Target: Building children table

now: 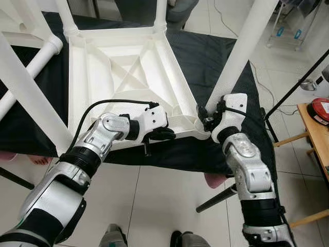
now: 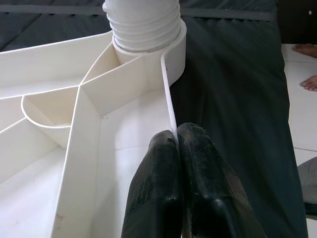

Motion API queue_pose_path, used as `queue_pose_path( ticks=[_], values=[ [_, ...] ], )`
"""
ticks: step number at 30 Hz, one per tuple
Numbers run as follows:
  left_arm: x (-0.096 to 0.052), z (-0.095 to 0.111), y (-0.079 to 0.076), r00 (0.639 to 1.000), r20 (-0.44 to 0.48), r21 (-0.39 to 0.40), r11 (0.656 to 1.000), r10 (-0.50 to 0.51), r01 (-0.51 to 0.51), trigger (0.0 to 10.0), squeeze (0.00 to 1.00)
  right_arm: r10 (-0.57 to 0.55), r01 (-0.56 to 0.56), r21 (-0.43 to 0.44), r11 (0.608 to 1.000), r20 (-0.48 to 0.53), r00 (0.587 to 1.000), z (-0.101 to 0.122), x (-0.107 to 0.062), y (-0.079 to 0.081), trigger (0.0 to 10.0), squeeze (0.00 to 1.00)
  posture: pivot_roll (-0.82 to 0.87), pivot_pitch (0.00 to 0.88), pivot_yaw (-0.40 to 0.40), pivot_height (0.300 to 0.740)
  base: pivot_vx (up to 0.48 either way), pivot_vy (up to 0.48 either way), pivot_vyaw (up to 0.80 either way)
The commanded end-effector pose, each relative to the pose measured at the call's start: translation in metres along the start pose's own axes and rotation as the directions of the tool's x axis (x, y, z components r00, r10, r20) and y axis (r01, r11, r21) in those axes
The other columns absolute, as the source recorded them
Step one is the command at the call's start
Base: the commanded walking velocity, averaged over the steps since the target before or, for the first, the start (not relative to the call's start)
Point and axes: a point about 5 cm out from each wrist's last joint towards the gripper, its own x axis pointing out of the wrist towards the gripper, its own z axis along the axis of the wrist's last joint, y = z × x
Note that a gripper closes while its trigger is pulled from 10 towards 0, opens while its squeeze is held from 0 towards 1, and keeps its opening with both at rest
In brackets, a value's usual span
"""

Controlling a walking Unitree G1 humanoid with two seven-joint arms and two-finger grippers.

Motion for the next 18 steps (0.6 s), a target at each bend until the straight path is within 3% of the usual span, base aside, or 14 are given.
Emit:
queue_pose_path(
  ticks=[1,2,5,6,7,8,13,14,16,17,18],
  values=[
    [0.020,0.011,-0.026,0.952,0.048,0.077,0.951,-0.304,0.300,0.0,0.00,-0.322,0.308,-0.097,0.946,-0.197,0.926,-0.043,-0.011,-0.040,0.0,0.00,0.13,0.180,-0.035,0.740,0.000,0.000,0.00],
    [0.020,0.011,-0.026,0.951,0.049,0.077,0.951,-0.305,0.300,0.0,0.00,-0.376,0.363,-0.097,0.927,-0.195,0.906,-0.044,-0.015,-0.041,0.0,0.00,0.13,0.180,-0.035,0.740,0.000,0.000,0.00],
    [0.020,0.011,-0.026,0.951,0.050,0.077,0.951,-0.305,0.301,0.0,0.00,-0.389,0.380,-0.080,0.921,-0.186,0.903,-0.043,-0.016,-0.038,0.0,0.00,0.13,0.180,-0.035,0.740,0.000,0.000,0.00],
    [0.021,0.012,-0.026,0.951,0.052,0.077,0.950,-0.306,0.302,0.0,0.00,-0.352,0.343,-0.079,0.936,-0.142,0.925,-0.036,-0.015,-0.029,3.5,0.00,0.13,0.180,-0.032,0.740,0.000,0.000,0.00],
    [0.021,0.012,-0.026,0.951,0.052,0.077,0.950,-0.306,0.302,0.0,0.00,-0.352,0.343,-0.079,0.936,-0.142,0.925,-0.036,-0.015,-0.029,3.5,0.00,0.13,0.180,-0.032,0.740,0.000,0.000,0.00],
    [0.021,0.012,-0.026,0.951,0.052,0.077,0.950,-0.306,0.302,0.0,0.00,-0.298,0.291,-0.069,0.954,-0.112,0.948,-0.030,-0.012,-0.023,10.0,0.00,0.13,0.179,-0.032,0.740,0.000,0.000,0.00],
    [0.021,0.012,-0.026,0.951,0.051,0.077,0.951,-0.305,0.301,0.0,0.00,-0.190,0.187,-0.051,0.981,-0.052,0.980,-0.016,-0.005,-0.015,10.0,0.00,0.13,0.179,-0.034,0.740,0.000,0.000,0.00],
    [0.021,0.012,-0.026,0.951,0.051,0.077,0.951,-0.304,0.300,0.0,0.00,-0.134,0.133,-0.047,0.990,-0.031,0.990,-0.011,-0.003,-0.012,10.0,1.00,0.13,0.180,-0.035,0.740,0.000,0.000,0.00],
    [0.021,0.012,-0.026,0.951,0.051,0.077,0.951,-0.304,0.300,0.0,0.00,-0.134,0.133,-0.047,0.990,-0.031,0.990,-0.011,-0.003,-0.012,10.0,1.00,0.13,0.180,-0.035,0.740,0.000,0.000,0.00],
    [0.021,0.012,-0.026,0.952,0.051,0.077,0.951,-0.303,0.299,0.0,0.00,-0.006,0.006,-0.018,1.000,-0.035,0.999,-0.007,0.001,-0.005,10.0,1.00,0.13,0.180,-0.037,0.740,0.000,0.000,0.00],
    [0.020,0.012,-0.025,0.952,0.051,0.076,0.951,-0.303,0.299,0.0,0.00,0.148,-0.148,-0.031,0.988,-0.011,0.989,0.001,0.003,0.000,10.0,0.00,0.13,0.180,-0.037,0.740,0.000,0.000,0.00]
  ],
)
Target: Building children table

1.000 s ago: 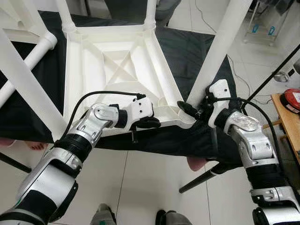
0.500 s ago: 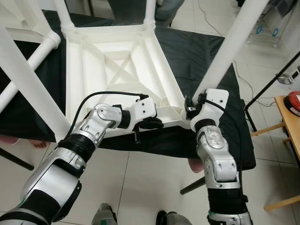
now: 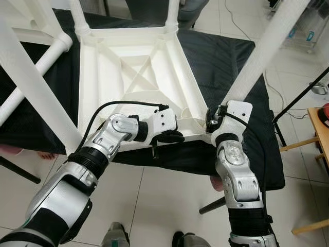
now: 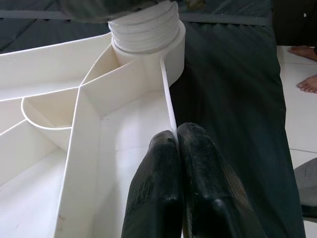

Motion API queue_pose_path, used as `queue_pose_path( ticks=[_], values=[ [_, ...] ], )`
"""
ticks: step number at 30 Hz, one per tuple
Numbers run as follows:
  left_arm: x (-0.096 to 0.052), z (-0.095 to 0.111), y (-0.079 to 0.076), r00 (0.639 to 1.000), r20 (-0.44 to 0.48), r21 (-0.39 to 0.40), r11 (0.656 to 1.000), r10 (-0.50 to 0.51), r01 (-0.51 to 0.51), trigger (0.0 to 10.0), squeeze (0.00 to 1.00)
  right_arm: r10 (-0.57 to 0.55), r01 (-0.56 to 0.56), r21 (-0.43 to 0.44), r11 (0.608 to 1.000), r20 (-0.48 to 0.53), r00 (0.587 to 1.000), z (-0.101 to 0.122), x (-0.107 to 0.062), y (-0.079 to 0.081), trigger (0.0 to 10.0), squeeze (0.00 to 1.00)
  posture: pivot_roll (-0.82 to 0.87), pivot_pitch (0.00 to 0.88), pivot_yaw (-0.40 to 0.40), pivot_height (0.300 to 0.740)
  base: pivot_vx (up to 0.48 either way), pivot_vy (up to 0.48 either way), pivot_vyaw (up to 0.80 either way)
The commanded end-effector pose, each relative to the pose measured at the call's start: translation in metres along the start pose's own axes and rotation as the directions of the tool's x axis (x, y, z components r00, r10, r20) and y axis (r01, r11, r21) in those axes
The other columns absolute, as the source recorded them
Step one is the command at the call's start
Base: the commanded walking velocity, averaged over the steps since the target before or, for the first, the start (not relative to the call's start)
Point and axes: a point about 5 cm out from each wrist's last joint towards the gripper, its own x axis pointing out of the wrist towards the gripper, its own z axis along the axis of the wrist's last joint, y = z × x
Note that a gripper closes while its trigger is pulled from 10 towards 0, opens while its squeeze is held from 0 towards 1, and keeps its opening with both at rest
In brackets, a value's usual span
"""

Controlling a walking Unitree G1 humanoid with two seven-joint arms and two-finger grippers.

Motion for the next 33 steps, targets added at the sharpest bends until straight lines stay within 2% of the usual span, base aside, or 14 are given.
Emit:
queue_pose_path(
  ticks=[1,3,4,5,11,14,15,17,18,22,24,26,28,33],
  values=[
    [0.013,0.004,-0.023,0.959,0.039,0.048,0.959,-0.281,0.279,0.0,0.00,0.132,-0.132,0.012,0.991,-0.035,0.991,-0.002,0.004,0.003,10.0,0.00,0.13,0.180,-0.037,0.740,0.000,0.000,0.00],
    [0.012,0.004,-0.023,0.959,0.038,0.048,0.959,-0.281,0.279,0.0,0.00,0.420,-0.420,-0.023,0.907,0.000,0.907,0.011,0.001,0.006,10.0,0.00,0.13,0.181,-0.039,0.740,0.000,0.000,0.00],
    [0.012,0.004,-0.023,0.959,0.038,0.048,0.959,-0.281,0.279,0.0,0.00,0.420,-0.420,-0.023,0.907,0.000,0.907,0.011,0.001,0.006,10.0,0.00,0.13,0.181,-0.039,0.740,0.000,0.000,0.00],
    [0.013,0.005,-0.023,0.959,0.039,0.049,0.959,-0.280,0.278,0.0,0.00,0.638,-0.633,-0.112,0.766,0.008,0.770,0.022,-0.006,-0.002,10.0,0.00,0.12,0.179,-0.041,0.740,0.000,0.000,0.00],
    [0.013,0.005,-0.023,0.960,0.040,0.049,0.960,-0.279,0.277,0.0,0.00,0.757,-0.757,-0.141,0.638,-0.070,0.650,0.022,-0.009,-0.013,10.0,0.00,0.13,0.176,-0.042,0.740,0.000,0.000,0.00],
    [0.012,0.005,-0.023,0.960,0.039,0.049,0.960,-0.276,0.274,0.0,0.00,0.845,-0.858,-0.152,0.491,-0.158,0.511,0.016,-0.007,-0.020,10.0,0.00,0.13,0.174,-0.043,0.740,0.000,0.000,0.00],
    [0.011,0.004,-0.023,0.961,0.039,0.049,0.961,-0.275,0.273,0.0,0.00,0.845,-0.860,-0.156,0.485,-0.168,0.507,0.015,-0.004,-0.021,4.9,0.00,0.13,0.171,-0.046,0.740,0.000,0.000,0.00],
    [0.011,0.004,-0.023,0.961,0.038,0.049,0.961,-0.274,0.272,0.0,0.00,0.842,-0.858,-0.160,0.488,-0.172,0.511,0.014,-0.001,-0.021,4.9,0.00,0.13,0.171,-0.046,0.740,0.000,0.000,0.00],
    [0.011,0.004,-0.023,0.961,0.039,0.048,0.961,-0.274,0.272,0.0,0.00,0.840,-0.856,-0.158,0.492,-0.169,0.515,0.014,0.002,-0.021,0.0,0.00,0.13,0.171,-0.046,0.740,0.000,0.000,0.00],
    [0.011,0.004,-0.023,0.961,0.038,0.048,0.961,-0.273,0.272,0.0,0.00,0.799,-0.819,-0.145,0.556,-0.177,0.574,0.006,0.010,-0.019,0.0,0.00,0.14,0.168,-0.046,0.740,0.000,0.000,0.00],
    [0.011,0.004,-0.023,0.961,0.038,0.048,0.961,-0.274,0.272,0.0,0.00,0.710,-0.738,-0.160,0.655,-0.203,0.674,-0.005,0.016,-0.019,0.0,0.00,0.13,0.165,-0.045,0.740,0.000,0.000,0.00],
    [0.011,0.004,-0.023,0.961,0.038,0.049,0.961,-0.273,0.272,0.0,0.00,0.671,-0.701,-0.165,0.693,-0.205,0.712,-0.008,0.018,-0.019,0.0,0.00,0.13,0.165,-0.045,0.740,0.000,0.000,0.00],
    [0.011,0.004,-0.023,0.961,0.040,0.051,0.961,-0.273,0.271,0.0,0.00,0.498,-0.533,-0.163,0.830,-0.214,0.840,-0.021,0.021,-0.021,0.0,0.00,0.13,0.161,-0.045,0.740,0.000,0.000,0.00],
    [0.012,0.005,-0.023,0.961,0.043,0.053,0.961,-0.273,0.270,0.0,0.00,0.232,-0.271,-0.157,0.950,-0.227,0.946,-0.036,0.018,-0.026,0.0,0.00,0.12,0.158,-0.042,0.740,0.000,0.000,0.00]
  ],
)
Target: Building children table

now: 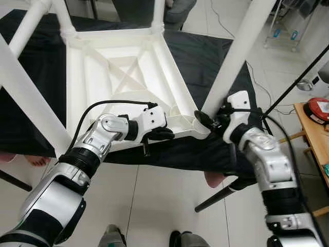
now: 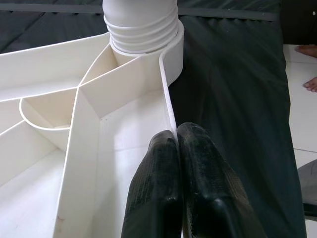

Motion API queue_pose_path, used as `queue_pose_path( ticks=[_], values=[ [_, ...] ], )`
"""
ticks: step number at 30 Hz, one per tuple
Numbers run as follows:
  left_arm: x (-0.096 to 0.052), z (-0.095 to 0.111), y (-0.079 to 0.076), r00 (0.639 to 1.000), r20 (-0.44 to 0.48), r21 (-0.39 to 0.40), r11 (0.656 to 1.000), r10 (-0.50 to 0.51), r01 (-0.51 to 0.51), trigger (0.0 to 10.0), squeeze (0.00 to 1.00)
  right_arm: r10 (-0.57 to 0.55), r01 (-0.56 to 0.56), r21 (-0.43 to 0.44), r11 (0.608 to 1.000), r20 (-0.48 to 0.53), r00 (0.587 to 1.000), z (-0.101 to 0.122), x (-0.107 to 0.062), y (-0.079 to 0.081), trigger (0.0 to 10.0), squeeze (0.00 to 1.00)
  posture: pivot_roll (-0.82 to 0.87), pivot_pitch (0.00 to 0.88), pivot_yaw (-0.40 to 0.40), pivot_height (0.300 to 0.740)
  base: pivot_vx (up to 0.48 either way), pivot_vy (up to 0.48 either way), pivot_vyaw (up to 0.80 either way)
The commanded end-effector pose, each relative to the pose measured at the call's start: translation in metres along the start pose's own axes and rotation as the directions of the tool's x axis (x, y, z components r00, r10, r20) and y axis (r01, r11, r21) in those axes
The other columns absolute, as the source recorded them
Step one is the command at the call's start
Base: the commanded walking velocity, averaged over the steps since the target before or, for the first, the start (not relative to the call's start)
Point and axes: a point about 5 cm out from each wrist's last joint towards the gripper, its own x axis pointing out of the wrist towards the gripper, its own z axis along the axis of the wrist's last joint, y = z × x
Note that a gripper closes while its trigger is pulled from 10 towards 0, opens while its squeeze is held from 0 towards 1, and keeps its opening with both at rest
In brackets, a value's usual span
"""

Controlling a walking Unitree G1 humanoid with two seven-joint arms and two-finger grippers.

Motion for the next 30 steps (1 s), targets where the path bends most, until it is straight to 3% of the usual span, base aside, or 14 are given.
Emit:
queue_pose_path(
  ticks=[1,9,11,13,16,17,18,19,20,21,22,28,29,30],
  values=[
    [0.027,0.018,-0.029,0.944,0.059,0.105,0.943,-0.324,0.317,0.0,0.00,-0.203,0.197,-0.051,0.979,-0.185,0.962,-0.035,-0.004,-0.008,0.0,0.00,0.12,0.158,-0.042,0.740,0.000,0.000,0.00],
    [0.029,0.019,-0.027,0.946,0.065,0.111,0.945,-0.317,0.309,0.0,0.00,-0.617,0.630,0.002,0.776,-0.203,0.760,-0.045,-0.022,0.006,0.0,0.00,0.12,0.155,-0.040,0.740,0.000,0.000,0.00],
    [0.030,0.019,-0.027,0.947,0.066,0.111,0.945,-0.316,0.307,0.0,0.00,-0.611,0.627,0.026,0.779,-0.198,0.767,-0.045,-0.021,0.010,0.0,0.00,0.12,0.155,-0.040,0.740,0.000,0.000,0.00],
    [0.029,0.019,-0.026,0.949,0.067,0.114,0.948,-0.307,0.298,0.0,0.00,-0.570,0.584,0.056,0.810,-0.162,0.806,-0.040,-0.017,0.019,10.0,0.00,0.12,0.156,-0.041,0.740,0.000,0.000,0.00],
    [0.028,0.019,-0.025,0.953,0.069,0.119,0.951,-0.296,0.287,0.0,0.00,-0.539,0.548,0.059,0.835,-0.112,0.835,-0.033,-0.014,0.024,10.0,0.00,0.12,0.156,-0.041,0.740,0.000,0.000,0.00],
    [0.029,0.020,-0.024,0.959,0.068,0.129,0.955,-0.276,0.266,0.0,0.00,-0.510,0.516,0.081,0.853,-0.083,0.856,-0.028,-0.012,0.027,10.0,1.00,0.12,0.158,-0.043,0.740,0.000,0.000,0.00],
    [0.029,0.020,-0.024,0.959,0.068,0.129,0.955,-0.276,0.266,0.0,0.00,-0.510,0.516,0.081,0.853,-0.083,0.856,-0.028,-0.012,0.027,10.0,1.00,0.12,0.158,-0.043,0.740,0.000,0.000,0.00],
    [0.029,0.020,-0.022,0.963,0.066,0.135,0.959,-0.260,0.249,2.5,0.00,-0.503,0.506,0.092,0.857,-0.059,0.862,-0.025,-0.012,0.027,10.0,1.00,0.12,0.158,-0.043,0.740,0.000,0.000,0.00],
    [0.029,0.020,-0.022,0.963,0.066,0.135,0.959,-0.260,0.249,2.5,0.00,-0.503,0.506,0.092,0.857,-0.059,0.862,-0.025,-0.012,0.027,10.0,1.00,0.12,0.158,-0.043,0.740,0.000,0.000,0.00],
    [0.030,0.020,-0.021,0.968,0.064,0.144,0.962,-0.242,0.231,10.0,0.36,-0.476,0.476,0.110,0.873,-0.031,0.879,-0.020,-0.011,0.030,10.0,1.00,0.12,0.158,-0.043,0.740,0.000,0.000,0.00],
    [0.031,0.021,-0.020,0.971,0.064,0.148,0.965,-0.230,0.218,10.0,1.00,-0.457,0.454,0.120,0.883,-0.001,0.889,-0.015,-0.010,0.031,10.0,0.00,0.12,0.158,-0.043,0.740,0.000,0.000,0.00],
    [0.031,0.023,-0.018,0.974,0.076,0.142,0.969,-0.212,0.200,10.0,1.00,-0.420,0.408,0.130,0.904,0.078,0.904,-0.002,-0.011,0.034,10.0,0.00,0.12,0.158,-0.043,0.740,0.000,0.000,0.00],
    [0.030,0.025,-0.016,0.976,0.093,0.143,0.973,-0.197,0.183,10.0,0.00,-0.407,0.393,0.134,0.910,0.095,0.909,0.001,-0.012,0.034,10.0,0.00,0.12,0.158,-0.043,0.740,0.000,0.000,0.00],
    [0.029,0.027,-0.015,0.978,0.106,0.141,0.976,-0.182,0.166,10.0,0.00,-0.398,0.384,0.137,0.913,0.106,0.911,0.002,-0.012,0.033,10.0,0.00,0.13,0.164,-0.042,0.740,0.000,0.000,0.00]
  ],
)
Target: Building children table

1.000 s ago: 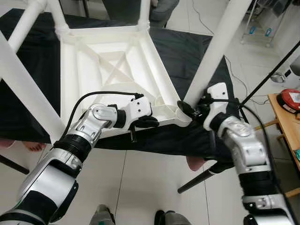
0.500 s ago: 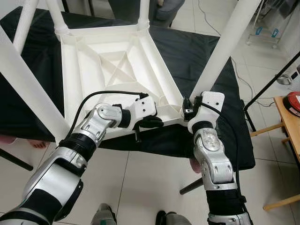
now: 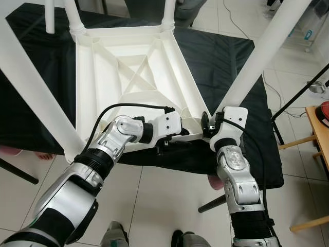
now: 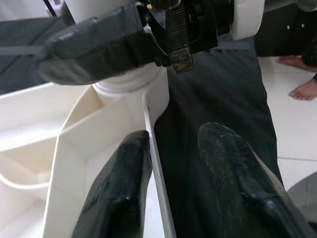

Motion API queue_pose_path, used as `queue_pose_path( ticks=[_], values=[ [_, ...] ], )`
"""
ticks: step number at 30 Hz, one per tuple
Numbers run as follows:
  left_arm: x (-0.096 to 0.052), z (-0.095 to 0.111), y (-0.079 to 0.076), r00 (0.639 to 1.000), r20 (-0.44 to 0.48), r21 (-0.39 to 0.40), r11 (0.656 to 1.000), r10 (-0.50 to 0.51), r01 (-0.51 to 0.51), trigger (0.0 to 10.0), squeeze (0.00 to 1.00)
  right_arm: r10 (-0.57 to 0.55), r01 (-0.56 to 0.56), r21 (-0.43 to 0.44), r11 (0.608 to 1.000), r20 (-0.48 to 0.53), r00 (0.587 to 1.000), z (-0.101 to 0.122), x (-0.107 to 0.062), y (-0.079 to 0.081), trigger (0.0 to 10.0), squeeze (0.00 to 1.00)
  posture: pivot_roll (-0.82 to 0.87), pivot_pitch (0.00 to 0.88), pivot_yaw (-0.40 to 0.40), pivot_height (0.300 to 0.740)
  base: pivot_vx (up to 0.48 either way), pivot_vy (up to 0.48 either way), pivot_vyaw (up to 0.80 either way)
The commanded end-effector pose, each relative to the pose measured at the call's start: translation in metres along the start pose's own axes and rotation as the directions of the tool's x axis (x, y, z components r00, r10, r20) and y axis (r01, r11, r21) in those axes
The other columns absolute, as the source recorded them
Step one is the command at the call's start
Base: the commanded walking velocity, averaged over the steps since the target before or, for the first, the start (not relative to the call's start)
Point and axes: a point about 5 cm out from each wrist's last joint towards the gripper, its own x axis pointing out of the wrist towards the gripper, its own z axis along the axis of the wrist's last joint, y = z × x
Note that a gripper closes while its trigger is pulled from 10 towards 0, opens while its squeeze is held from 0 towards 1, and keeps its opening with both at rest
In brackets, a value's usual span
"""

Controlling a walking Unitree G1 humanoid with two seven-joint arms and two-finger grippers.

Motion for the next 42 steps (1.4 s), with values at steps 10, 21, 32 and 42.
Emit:
queue_pose_path(
  ticks=[10,21,32,42],
  values=[
    [-0.016,0.014,0.010,0.995,0.031,0.013,0.995,0.094,-0.095,10.0,0.00,0.055,-0.054,-0.013,0.998,0.044,0.998,0.006,-0.005,-0.003,10.0,0.00,0.13,0.164,-0.030,0.740,0.000,0.000,0.00],
    [-0.060,-0.004,-0.005,0.914,-0.138,-0.044,0.919,0.382,-0.391,10.0,0.00,0.116,-0.116,-0.004,0.993,-0.040,0.992,-0.009,-0.012,-0.003,10.0,0.00,0.16,0.158,-0.041,0.740,0.000,0.000,0.00],
    [-0.105,0.002,-0.025,0.841,-0.231,-0.045,0.858,0.490,-0.512,10.0,0.00,0.428,-0.428,0.024,0.904,-0.091,0.899,-0.015,-0.036,0.030,10.0,0.00,0.18,0.154,-0.052,0.740,0.000,0.000,0.00],
    [-0.104,0.006,-0.036,0.853,-0.277,-0.028,0.883,0.443,-0.468,10.0,0.00,0.573,-0.568,0.073,0.820,-0.085,0.815,-0.010,-0.047,0.051,10.0,0.00,0.20,0.147,-0.066,0.740,0.000,0.000,0.00]
  ],
)
